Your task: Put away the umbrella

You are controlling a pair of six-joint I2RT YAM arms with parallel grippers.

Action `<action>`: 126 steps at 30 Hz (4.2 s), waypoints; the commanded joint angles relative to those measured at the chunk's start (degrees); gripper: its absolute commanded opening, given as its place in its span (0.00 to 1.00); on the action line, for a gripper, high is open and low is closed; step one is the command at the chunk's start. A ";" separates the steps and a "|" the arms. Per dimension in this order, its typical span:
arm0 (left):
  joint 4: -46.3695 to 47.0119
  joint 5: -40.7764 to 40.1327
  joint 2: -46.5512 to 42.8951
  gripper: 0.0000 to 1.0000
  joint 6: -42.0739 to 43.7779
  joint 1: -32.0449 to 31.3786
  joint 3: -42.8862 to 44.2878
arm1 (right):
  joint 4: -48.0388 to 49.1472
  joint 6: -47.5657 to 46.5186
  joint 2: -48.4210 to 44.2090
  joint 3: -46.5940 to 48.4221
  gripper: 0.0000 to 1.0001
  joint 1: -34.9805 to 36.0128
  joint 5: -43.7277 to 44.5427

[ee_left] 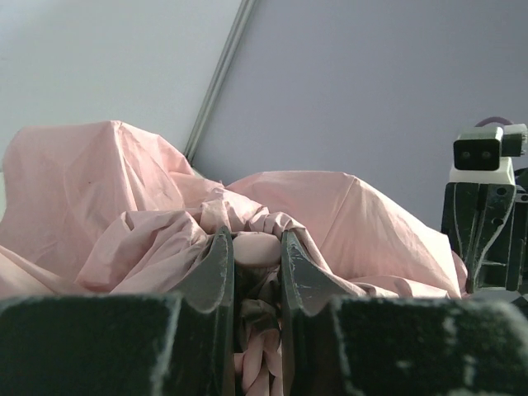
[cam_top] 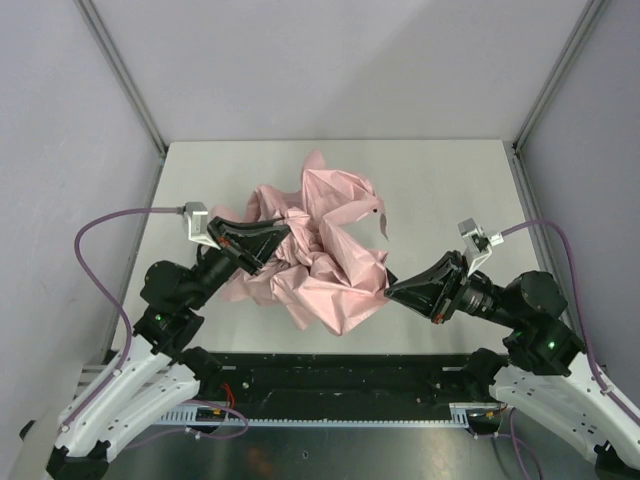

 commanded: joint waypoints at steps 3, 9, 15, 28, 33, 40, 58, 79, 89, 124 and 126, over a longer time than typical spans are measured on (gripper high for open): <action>8.60 4.81 -4.28 0.00 -2.65 1.88 -0.72 | 4.16 0.31 -3.81 -2.81 0.00 -2.74 -9.37; 11.71 8.26 -6.42 0.00 -1.01 2.38 -1.36 | 6.04 2.42 -4.16 -4.19 0.05 -4.15 -4.53; 12.66 6.88 -5.49 0.00 1.16 2.39 -1.02 | 4.45 3.01 2.13 -2.18 0.36 -4.21 -2.61; 16.90 -5.32 3.04 0.00 13.01 2.41 1.24 | -8.35 -2.69 11.74 8.34 0.63 -6.10 17.59; 17.37 -5.50 5.00 0.00 14.28 2.43 2.53 | -10.11 -2.03 16.23 12.11 0.66 -8.52 17.82; 17.83 -7.07 5.68 0.00 12.96 2.43 2.98 | -11.23 -1.14 23.13 13.47 0.64 -8.75 18.34; 19.63 -14.27 2.83 0.00 -6.14 4.80 -1.46 | 89.84 47.02 26.90 -3.67 0.00 -15.17 -29.51; 11.10 -32.03 3.07 0.00 -35.82 8.00 -3.84 | 25.08 -10.98 13.05 -6.93 0.69 9.50 22.15; -6.60 -27.31 6.37 0.00 -50.91 8.27 4.32 | 35.94 -26.63 29.24 -6.46 0.69 16.26 33.04; 0.76 -34.08 6.28 0.00 -39.52 8.39 0.48 | 33.24 -5.25 29.46 0.94 0.00 13.69 5.77; 3.57 -35.22 5.73 0.00 -37.63 8.37 -0.56 | 36.85 4.12 29.02 0.09 0.00 11.39 0.04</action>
